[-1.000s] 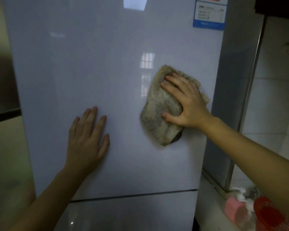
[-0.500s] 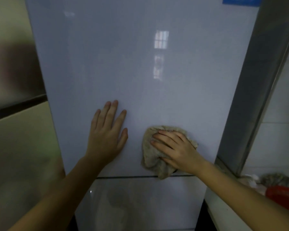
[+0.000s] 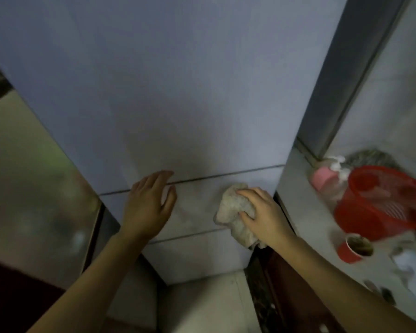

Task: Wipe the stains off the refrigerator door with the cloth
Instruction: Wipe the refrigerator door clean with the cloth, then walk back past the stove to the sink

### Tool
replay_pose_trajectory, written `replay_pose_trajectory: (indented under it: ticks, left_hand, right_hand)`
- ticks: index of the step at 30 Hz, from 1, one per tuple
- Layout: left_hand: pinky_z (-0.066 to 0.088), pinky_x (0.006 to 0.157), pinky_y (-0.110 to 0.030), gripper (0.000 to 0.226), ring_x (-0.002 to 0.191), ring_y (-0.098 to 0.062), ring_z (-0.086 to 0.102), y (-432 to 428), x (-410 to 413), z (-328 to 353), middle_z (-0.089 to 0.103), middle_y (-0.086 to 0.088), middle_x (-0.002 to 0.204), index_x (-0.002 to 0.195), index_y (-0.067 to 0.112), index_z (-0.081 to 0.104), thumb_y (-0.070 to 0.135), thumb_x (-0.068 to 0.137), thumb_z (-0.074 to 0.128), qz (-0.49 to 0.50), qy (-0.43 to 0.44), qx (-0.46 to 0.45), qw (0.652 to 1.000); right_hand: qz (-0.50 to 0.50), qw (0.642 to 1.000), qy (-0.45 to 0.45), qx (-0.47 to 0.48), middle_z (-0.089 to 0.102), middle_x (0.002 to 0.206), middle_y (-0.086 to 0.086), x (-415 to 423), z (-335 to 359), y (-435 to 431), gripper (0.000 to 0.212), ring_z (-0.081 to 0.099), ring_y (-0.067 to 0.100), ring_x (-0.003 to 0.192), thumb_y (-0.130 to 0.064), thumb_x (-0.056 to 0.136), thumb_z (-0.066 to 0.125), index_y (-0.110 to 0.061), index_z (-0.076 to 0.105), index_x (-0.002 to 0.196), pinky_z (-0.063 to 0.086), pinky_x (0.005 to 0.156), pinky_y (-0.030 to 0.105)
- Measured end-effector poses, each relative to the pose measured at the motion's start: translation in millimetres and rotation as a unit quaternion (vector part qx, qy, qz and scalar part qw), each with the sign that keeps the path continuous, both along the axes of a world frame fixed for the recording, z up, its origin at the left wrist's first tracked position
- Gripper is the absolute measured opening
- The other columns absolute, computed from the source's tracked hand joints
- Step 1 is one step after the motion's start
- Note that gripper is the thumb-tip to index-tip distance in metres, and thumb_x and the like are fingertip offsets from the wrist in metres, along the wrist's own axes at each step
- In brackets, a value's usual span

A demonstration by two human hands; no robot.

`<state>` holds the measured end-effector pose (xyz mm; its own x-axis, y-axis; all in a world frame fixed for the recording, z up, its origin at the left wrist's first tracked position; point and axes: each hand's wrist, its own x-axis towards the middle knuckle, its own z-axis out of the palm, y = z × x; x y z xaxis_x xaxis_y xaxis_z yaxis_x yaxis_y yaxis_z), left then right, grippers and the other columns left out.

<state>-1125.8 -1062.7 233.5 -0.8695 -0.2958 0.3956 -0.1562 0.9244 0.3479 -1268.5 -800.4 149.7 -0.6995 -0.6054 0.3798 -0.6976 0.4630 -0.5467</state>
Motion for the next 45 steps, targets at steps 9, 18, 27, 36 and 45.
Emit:
replay_pose_trajectory:
  ticks: [9, 18, 27, 36, 45]
  left_hand:
    - [0.056, 0.079, -0.043, 0.048, 0.085, -0.026, 0.071, 35.1, 75.0, -143.3, 0.074, -0.009, 0.089, 0.098, 0.035, 0.063, 0.068, 0.08, 0.032, -0.096, -0.292, 0.274, 0.911]
    - [0.045, 0.065, -0.024, 0.022, 0.085, -0.024, 0.067, 111.8, 121.4, -221.2, 0.071, -0.006, 0.084, 0.084, 0.02, 0.069, 0.023, 0.1, 0.054, -0.169, -0.462, 0.313, 0.812]
    - [0.054, 0.09, -0.044, 0.027, 0.094, -0.02, 0.069, 180.7, 130.6, -211.8, 0.073, 0.002, 0.099, 0.094, 0.028, 0.07, 0.044, 0.09, 0.049, -0.308, -0.544, 0.188, 0.758]
    - [0.05, 0.083, -0.036, 0.024, 0.093, -0.025, 0.068, 270.8, 175.6, -210.2, 0.071, -0.009, 0.107, 0.109, 0.01, 0.068, 0.021, 0.103, 0.047, -0.376, -0.529, 0.09, 0.755]
    - [0.049, 0.071, -0.031, 0.024, 0.083, -0.026, 0.068, 412.8, 231.1, -199.1, 0.072, -0.004, 0.085, 0.082, 0.016, 0.071, 0.014, 0.099, 0.053, -0.506, -0.514, -0.007, 0.693]
  right_hand:
    - [-0.233, 0.944, -0.234, 0.008, 0.058, 0.128, -0.013, 180.3, -48.1, 96.8, 0.054, 0.056, 0.006, 0.116, -0.024, 0.083, 0.072, -0.026, 0.058, 0.135, 0.045, 0.1, 0.023]
    - [-0.499, 0.782, -0.372, 0.038, 0.061, 0.131, -0.005, 380.5, -96.5, 151.7, 0.056, 0.061, 0.02, 0.116, -0.028, 0.08, 0.074, -0.029, 0.059, 0.134, 0.05, 0.094, 0.035]
    - [-0.67, 0.626, -0.399, 0.016, 0.063, 0.125, -0.005, 540.6, -112.5, 172.0, 0.049, 0.065, 0.023, 0.102, -0.034, 0.085, 0.071, -0.031, 0.058, 0.132, 0.04, 0.074, 0.028]
    - [-0.74, 0.542, -0.375, -0.136, 0.066, 0.116, -0.012, 651.3, -123.5, 209.0, 0.043, 0.063, 0.014, 0.098, -0.032, 0.082, 0.072, -0.034, 0.06, 0.122, 0.041, 0.079, 0.024]
    - [-0.817, 0.448, -0.3, -0.204, 0.064, 0.124, -0.009, 734.9, -112.8, 274.2, 0.046, 0.063, 0.016, 0.106, -0.032, 0.084, 0.072, -0.031, 0.059, 0.128, 0.045, 0.084, 0.027]
